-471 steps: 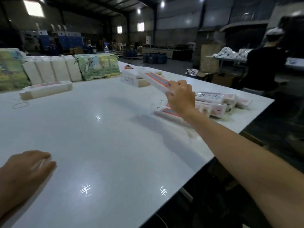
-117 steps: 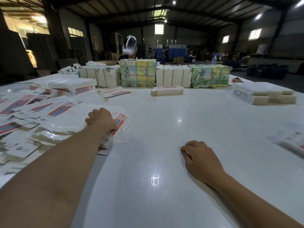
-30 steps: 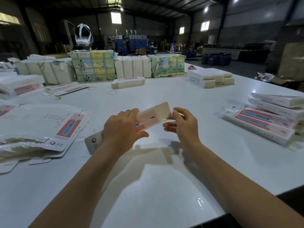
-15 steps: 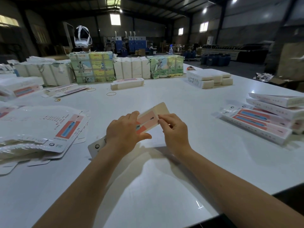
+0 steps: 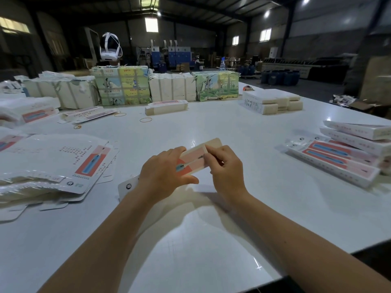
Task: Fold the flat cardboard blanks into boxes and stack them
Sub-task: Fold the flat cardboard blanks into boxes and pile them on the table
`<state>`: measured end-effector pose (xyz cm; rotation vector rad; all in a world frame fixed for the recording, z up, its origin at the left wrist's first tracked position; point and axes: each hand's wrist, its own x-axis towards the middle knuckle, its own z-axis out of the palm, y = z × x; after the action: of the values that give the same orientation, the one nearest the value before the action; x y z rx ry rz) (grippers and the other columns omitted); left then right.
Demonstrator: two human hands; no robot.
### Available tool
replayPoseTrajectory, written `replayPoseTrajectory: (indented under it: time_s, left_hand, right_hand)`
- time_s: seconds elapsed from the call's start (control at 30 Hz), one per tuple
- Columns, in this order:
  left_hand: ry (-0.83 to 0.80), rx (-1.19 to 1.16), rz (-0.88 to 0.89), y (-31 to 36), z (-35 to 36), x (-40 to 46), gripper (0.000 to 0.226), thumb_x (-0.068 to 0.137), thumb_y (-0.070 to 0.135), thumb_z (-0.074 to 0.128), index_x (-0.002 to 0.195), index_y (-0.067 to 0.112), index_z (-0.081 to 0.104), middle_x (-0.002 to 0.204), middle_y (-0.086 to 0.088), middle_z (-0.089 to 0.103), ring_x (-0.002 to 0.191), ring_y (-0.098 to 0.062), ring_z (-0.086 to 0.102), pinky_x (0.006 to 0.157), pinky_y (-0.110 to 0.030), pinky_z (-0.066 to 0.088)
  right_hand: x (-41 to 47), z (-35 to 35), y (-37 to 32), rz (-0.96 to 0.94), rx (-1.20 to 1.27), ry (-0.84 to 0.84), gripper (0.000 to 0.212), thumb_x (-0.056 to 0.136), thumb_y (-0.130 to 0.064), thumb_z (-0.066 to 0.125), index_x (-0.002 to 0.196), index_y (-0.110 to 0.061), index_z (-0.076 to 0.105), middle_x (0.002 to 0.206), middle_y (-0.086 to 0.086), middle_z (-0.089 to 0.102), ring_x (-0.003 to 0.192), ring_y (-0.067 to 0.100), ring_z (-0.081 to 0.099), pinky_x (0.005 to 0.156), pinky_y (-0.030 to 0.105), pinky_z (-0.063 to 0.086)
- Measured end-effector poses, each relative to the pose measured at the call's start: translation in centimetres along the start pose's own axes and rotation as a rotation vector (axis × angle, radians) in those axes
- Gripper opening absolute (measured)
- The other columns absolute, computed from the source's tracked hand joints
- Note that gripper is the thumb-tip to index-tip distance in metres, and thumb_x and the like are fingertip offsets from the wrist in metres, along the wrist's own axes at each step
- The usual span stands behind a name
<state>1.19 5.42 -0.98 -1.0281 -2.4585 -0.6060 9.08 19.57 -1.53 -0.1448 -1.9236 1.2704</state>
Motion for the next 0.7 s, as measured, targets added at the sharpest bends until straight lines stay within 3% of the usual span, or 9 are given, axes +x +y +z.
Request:
replayPoseTrajectory:
  time_s: [0.13,0.27,0.3,0.37,0.43,0.47,0.53,0.6,0.7]
  left_hand:
    - [0.023,0.015,0.009,0.4,0.2,0.0,0.079,0.068,0.062,0.071,0.13,0.018,0.047,0.111,-0.001,0.062,0.088,-0.022,0.058,0.079,-0.037,0.051]
    - [0.044,0.024,-0.017,0.5,0.2,0.1,0.079,0.069,0.063,0.068,0.131,0.019,0.047,0.114,-0.001,0.062,0.091,-0.023,0.059,0.08,-0.038,0.052]
    - [0.046,0.017,-0.026,0.5,0.1,0.1,0.079,0.069,0.064,0.067,0.13,0.019,0.047,0.114,0.0,0.062,0.091,-0.023,0.06,0.08,-0.038,0.052]
    - [0.048,-0.009,-0.036,0.4,0.0,0.2,0.077,0.068,0.066,0.066,0.128,0.021,0.047,0.113,0.001,0.062,0.09,-0.022,0.06,0.079,-0.038,0.053]
    - [0.035,-0.024,-0.032,0.4,-0.1,0.1,0.077,0.068,0.066,0.066,0.128,0.022,0.048,0.112,0.002,0.062,0.089,-0.021,0.059,0.078,-0.036,0.052]
    - [0.018,-0.029,-0.027,0.4,-0.1,0.0,0.077,0.068,0.065,0.067,0.129,0.022,0.047,0.112,0.003,0.061,0.088,-0.02,0.057,0.077,-0.035,0.051]
    - [-0.027,-0.05,-0.016,0.4,0.0,-0.1,0.078,0.07,0.064,0.067,0.131,0.022,0.045,0.113,0.003,0.06,0.089,-0.018,0.056,0.077,-0.033,0.05]
    - [-0.05,-0.074,-0.01,0.4,-0.1,-0.1,0.076,0.071,0.063,0.066,0.131,0.022,0.045,0.112,0.004,0.059,0.089,-0.018,0.055,0.079,-0.035,0.051]
    - [-0.038,-0.053,-0.007,0.5,-0.1,0.0,0.073,0.072,0.063,0.066,0.128,0.022,0.045,0.11,0.004,0.06,0.089,-0.019,0.056,0.08,-0.038,0.051]
  right_hand:
    - [0.1,0.2,-0.2,0.053,0.021,-0.007,0.023,0.096,-0.009,0.051,0.108,-0.011,0.07,0.089,-0.007,0.056,0.079,0.005,0.056,0.066,0.009,0.042]
    - [0.3,-0.2,-0.3,-0.033,-0.083,-0.016,0.024,0.094,-0.015,0.057,0.115,-0.016,0.067,0.093,-0.007,0.05,0.088,0.009,0.053,0.075,0.007,0.042]
    - [0.5,-0.3,-0.3,-0.06,-0.142,0.03,0.031,0.091,-0.019,0.062,0.122,-0.017,0.062,0.1,-0.006,0.046,0.096,0.011,0.049,0.082,0.006,0.04]
    - [1.1,-0.7,0.1,-0.014,-0.205,0.085,0.068,0.082,-0.029,0.073,0.141,-0.021,0.04,0.122,-0.002,0.037,0.116,0.011,0.036,0.098,0.005,0.026]
    - [1.5,-1.1,0.2,0.255,0.05,-0.034,0.093,0.075,-0.029,0.079,0.148,-0.026,0.022,0.138,0.001,0.035,0.126,0.016,0.036,0.108,0.026,0.03]
    - [1.6,-1.4,-0.1,0.403,0.303,-0.117,0.088,0.075,-0.021,0.078,0.146,-0.024,0.026,0.137,0.004,0.042,0.124,0.022,0.046,0.106,0.036,0.037]
    - [1.7,-1.5,0.2,0.522,0.665,-0.25,0.048,0.08,-0.002,0.069,0.124,-0.011,0.052,0.117,0.01,0.061,0.107,0.03,0.063,0.095,0.041,0.051]
    - [1.5,-1.4,0.3,0.378,0.528,-0.225,0.025,0.084,0.0,0.064,0.107,-0.009,0.064,0.097,0.006,0.068,0.093,0.024,0.067,0.087,0.036,0.055]
    - [0.5,-0.9,0.1,-0.023,-0.045,-0.108,0.028,0.091,-0.011,0.06,0.118,-0.007,0.064,0.092,-0.002,0.067,0.08,0.009,0.061,0.077,0.01,0.045]
